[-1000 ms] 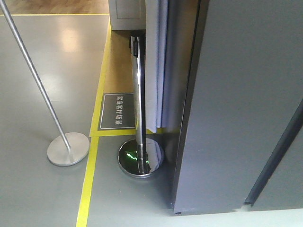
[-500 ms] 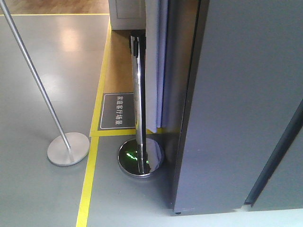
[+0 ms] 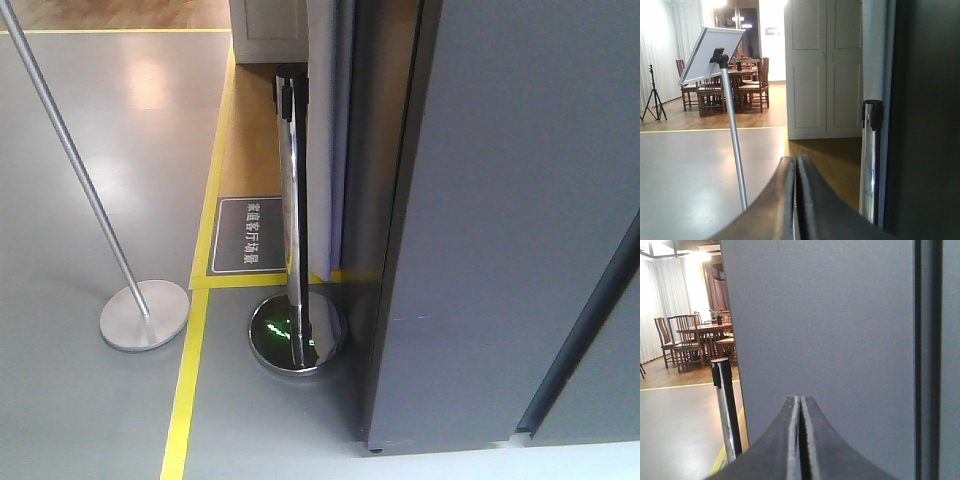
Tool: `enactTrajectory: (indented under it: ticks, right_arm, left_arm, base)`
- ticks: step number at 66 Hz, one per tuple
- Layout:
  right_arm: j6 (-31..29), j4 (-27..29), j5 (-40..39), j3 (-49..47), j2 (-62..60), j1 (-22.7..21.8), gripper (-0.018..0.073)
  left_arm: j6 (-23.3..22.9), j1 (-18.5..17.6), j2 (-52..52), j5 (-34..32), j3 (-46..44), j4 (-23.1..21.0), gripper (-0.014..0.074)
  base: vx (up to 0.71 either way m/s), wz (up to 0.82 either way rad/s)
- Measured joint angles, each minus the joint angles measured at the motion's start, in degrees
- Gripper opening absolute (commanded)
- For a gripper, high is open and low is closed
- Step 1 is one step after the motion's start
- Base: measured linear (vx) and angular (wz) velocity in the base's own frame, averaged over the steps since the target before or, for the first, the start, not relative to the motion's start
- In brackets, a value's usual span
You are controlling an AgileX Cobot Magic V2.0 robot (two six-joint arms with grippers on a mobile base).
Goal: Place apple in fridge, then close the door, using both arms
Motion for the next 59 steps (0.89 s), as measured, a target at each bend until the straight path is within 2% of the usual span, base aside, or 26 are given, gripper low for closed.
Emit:
enactTrajectory:
  ticks: [59]
  right_arm:
    - [0.0,0.0,-0.08,0.0,0.0,0.0,-0.0003]
  left_arm:
    - [0.0,0.0,0.0,0.0,0.0,0.0,-0.0007]
  base:
    - [0.0,0.0]
